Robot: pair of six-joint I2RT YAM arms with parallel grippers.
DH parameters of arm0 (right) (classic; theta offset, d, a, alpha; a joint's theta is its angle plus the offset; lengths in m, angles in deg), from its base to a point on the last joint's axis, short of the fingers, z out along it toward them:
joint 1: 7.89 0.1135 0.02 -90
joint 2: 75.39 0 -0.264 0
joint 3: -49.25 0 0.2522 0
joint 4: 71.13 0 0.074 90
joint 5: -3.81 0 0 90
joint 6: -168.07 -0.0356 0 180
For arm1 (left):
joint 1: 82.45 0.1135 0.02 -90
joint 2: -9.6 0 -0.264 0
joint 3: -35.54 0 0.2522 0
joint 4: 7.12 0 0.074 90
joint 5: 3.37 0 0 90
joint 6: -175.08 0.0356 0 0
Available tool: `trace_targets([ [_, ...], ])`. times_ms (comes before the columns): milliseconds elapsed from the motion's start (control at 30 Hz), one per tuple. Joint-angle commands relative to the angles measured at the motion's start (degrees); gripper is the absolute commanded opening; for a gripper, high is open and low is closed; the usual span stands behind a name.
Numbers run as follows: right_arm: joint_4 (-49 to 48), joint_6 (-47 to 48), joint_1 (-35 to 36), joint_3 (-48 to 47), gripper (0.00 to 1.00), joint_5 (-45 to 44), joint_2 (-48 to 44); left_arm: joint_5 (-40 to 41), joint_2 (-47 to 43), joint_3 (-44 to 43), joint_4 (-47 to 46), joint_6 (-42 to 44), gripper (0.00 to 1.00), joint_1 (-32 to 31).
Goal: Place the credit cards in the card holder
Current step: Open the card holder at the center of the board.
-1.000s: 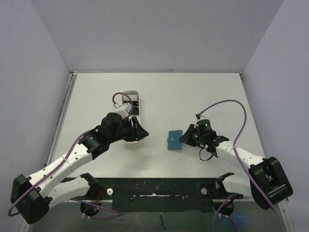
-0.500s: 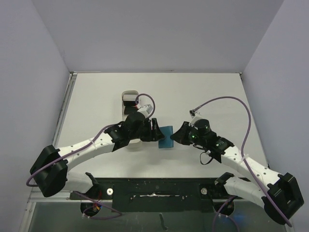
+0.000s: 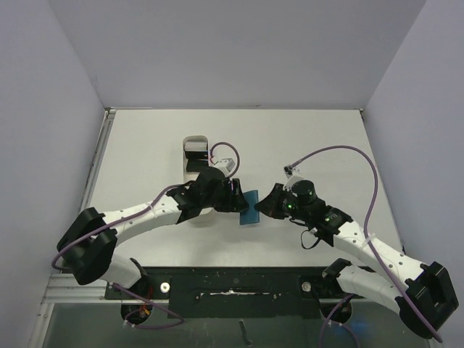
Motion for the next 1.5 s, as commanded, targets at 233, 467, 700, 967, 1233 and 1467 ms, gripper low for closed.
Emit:
trace_targets([
  [233, -1.39, -0.35, 0.64, -2.88, 0.00, -3.03, -3.07, -0.36, 2.79, -3.08, 0.18, 1.01, 0.08, -1.30],
  [467, 4.18, 1.85, 0.58, -4.24, 0.00, -6.35, -4.31, 2.64, 1.79, -4.09, 5.26, 2.13, 0.00, -1.26],
  [700, 9.40, 3.34, -0.77, -2.58, 0.00, -10.13, -4.45, 5.23, -1.67, -2.38, 7.81, 1.64, 0.00, -1.28],
  [967, 7.54, 5.66, -9.52, 2.12, 0.00, -3.56, -0.66, 1.71, -3.88, 2.33, 2.26, 0.25, 0.00, -1.28],
  [1233, 15.67, 8.02, -9.95, -2.59, 0.48, -10.37, 3.24, -3.72, -5.28, 4.67, -6.07, -2.73, 0.00, -1.26],
  [1467, 16.02, 10.13, -8.55, -5.28, 0.57, -5.73, 1.52, -5.40, -5.20, 4.60, -8.77, -3.89, 0.00, -1.26],
])
